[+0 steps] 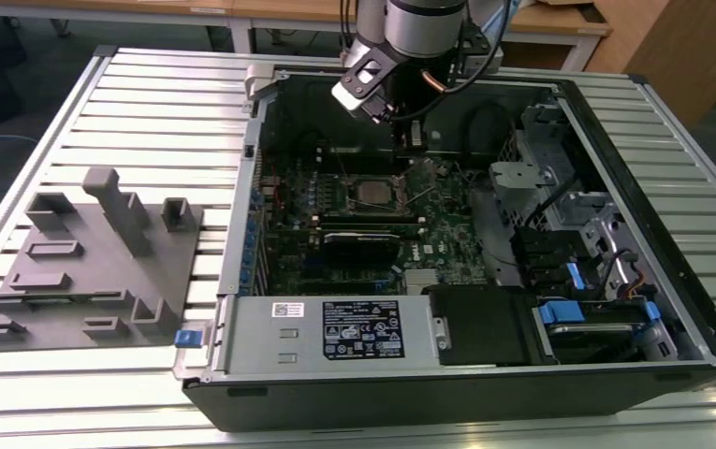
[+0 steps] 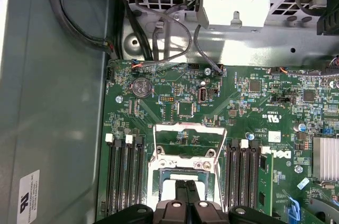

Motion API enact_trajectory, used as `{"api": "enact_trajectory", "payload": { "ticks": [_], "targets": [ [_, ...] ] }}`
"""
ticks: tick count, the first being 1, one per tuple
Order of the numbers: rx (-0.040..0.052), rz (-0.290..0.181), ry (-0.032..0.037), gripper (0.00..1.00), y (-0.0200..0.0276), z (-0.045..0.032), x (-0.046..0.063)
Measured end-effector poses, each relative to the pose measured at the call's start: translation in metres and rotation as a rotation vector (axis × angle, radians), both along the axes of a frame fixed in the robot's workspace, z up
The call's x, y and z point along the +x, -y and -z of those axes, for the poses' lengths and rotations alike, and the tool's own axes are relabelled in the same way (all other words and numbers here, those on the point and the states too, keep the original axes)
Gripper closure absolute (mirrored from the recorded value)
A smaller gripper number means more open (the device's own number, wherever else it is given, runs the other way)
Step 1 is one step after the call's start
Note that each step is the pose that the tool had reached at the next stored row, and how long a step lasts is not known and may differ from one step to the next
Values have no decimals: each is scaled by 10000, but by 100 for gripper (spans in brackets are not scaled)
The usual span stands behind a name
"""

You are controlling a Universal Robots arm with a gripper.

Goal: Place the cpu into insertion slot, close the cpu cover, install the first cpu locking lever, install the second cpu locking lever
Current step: 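Close the cpu cover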

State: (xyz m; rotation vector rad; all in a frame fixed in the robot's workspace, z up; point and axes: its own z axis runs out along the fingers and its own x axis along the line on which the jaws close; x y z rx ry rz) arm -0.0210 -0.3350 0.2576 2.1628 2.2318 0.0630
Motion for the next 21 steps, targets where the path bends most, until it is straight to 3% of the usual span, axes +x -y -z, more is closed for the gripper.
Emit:
{"api": "enact_trajectory", "payload": {
  "ticks": [21],
  "targets": [
    [0,0,0,90,0,0,48]
  ]
}}
